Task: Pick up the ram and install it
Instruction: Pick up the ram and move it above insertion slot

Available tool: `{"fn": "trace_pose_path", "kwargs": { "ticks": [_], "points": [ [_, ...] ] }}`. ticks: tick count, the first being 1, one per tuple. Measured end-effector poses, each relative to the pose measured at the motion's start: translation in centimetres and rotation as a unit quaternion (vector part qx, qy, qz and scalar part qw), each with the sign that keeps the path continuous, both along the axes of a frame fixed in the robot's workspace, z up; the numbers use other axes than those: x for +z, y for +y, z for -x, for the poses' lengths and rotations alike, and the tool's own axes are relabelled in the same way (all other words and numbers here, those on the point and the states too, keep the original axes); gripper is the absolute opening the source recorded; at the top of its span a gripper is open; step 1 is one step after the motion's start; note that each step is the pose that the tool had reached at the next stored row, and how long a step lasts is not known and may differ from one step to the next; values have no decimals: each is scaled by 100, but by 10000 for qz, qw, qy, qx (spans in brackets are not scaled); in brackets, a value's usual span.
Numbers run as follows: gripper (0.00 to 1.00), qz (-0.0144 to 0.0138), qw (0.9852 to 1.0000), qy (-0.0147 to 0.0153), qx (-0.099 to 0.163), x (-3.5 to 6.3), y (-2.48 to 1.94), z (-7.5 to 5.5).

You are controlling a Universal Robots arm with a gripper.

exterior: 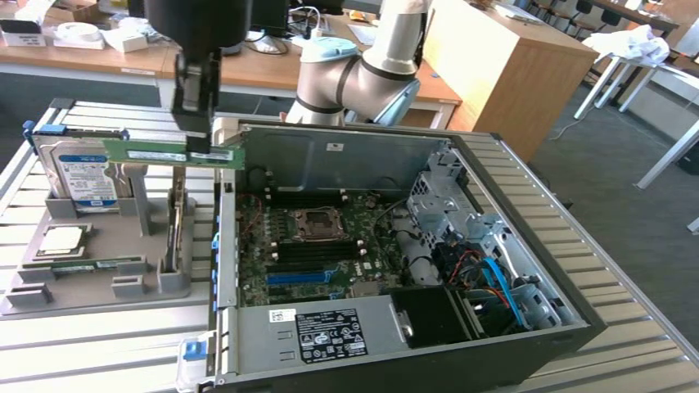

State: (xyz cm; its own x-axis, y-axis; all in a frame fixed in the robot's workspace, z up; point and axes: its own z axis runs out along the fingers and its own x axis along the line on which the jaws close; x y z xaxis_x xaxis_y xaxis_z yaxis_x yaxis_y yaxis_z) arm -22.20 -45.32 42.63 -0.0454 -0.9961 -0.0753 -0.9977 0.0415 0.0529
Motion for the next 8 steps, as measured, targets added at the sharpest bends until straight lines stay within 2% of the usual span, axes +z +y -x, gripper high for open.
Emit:
{"fn": "trace_pose_path", "kwargs": {
  "ticks": [8],
  "points": [
    [11,1,10000,0,14,1,0,-203]
  ]
}}
